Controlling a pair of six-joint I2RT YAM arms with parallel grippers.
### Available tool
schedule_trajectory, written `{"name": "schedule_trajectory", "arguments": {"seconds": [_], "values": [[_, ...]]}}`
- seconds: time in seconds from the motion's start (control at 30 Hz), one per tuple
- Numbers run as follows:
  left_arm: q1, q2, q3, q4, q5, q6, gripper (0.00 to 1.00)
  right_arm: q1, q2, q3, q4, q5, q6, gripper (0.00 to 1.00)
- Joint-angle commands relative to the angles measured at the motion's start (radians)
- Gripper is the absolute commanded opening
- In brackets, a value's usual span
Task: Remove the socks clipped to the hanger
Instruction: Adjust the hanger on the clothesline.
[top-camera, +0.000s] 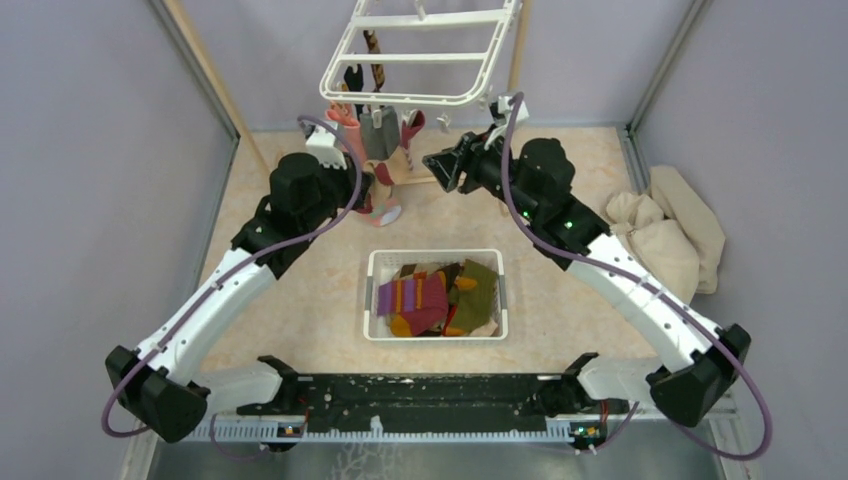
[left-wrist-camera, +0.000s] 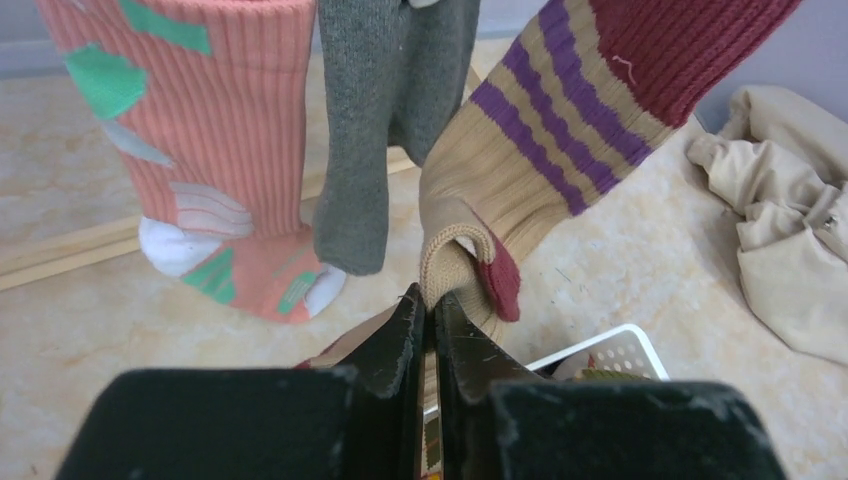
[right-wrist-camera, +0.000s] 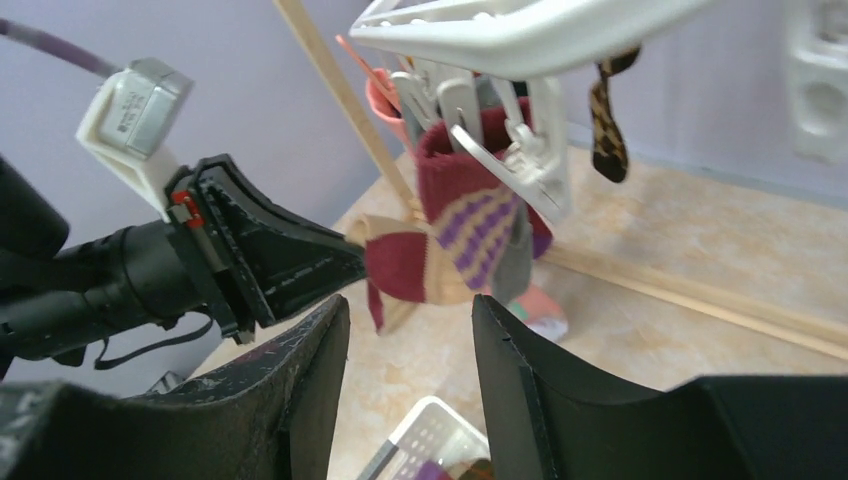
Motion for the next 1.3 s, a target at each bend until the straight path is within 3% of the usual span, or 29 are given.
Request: {"name": "schedule_trajectory", "arguments": {"seconds": [0.0,0.2,0.3,0.43,0.53,0.67,0.73,0.93,1.27], "values": [[0.063,0.020,-0.002,0.009,0.232,-0.024,0.10,0.001,0.054,-0.023,0.310,-0.119,0.009,0.49],[0.118,0.034,-0.017,0.019,0.296,-0.033,0.09,0.006,0.097,-0.068,0.439,-0.075,-0.001,0.46],[0.152,0.030,-0.022,0.000,0.293,-0.035,0.09,0.008,0.033,-0.112,0.455,-0.037,-0.018,0.44],[0.172,0.013,-0.018,-0.028,0.283,-0.024,0.09,0.001,-0.110,-0.131,0.368,0.064,-0.045,0.45],[0.172,0.005,-0.002,-0.043,0.294,-0.021,0.10,-0.038,-0.181,-0.087,0.254,0.148,-0.033,0.52],[0.172,0.005,0.019,-0.053,0.308,-0.019,0.20,-0.127,-0.198,0.005,0.128,0.206,0.023,0.59],[0.172,0.003,0.026,-0.057,0.313,-0.018,0.23,-0.165,-0.170,0.060,0.095,0.229,0.045,0.61],[0.172,-0.015,0.036,-0.060,0.338,-0.027,0.26,-0.315,0.027,0.229,0.063,0.042,0.185,0.63],[0.173,-0.055,0.047,-0.102,0.328,-0.016,0.31,-0.383,0.234,0.366,0.104,-0.042,0.314,0.63]]}}
